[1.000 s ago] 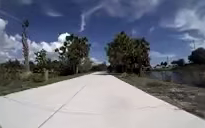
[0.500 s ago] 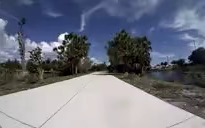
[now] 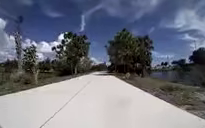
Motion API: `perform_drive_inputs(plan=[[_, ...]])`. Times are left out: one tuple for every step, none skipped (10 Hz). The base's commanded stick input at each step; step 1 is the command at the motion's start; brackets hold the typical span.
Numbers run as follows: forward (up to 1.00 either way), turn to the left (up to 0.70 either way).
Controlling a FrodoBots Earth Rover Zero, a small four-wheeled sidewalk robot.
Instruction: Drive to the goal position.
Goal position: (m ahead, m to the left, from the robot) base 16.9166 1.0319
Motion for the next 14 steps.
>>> perform_drive_inputs(plan=[[0.85, 0.0], [0.85, 0.0], [0.85, 0.0], [0.85, 0.0], [0.85, 0.0], [0.85, 0.0], [0.85, 0.0], [0.85, 0.0], [0.85, 0.0], [0.85, 0.0], [0.85, 0.0], [0.85, 0.0], [0.85, 0.0], [0.85, 0.0]])
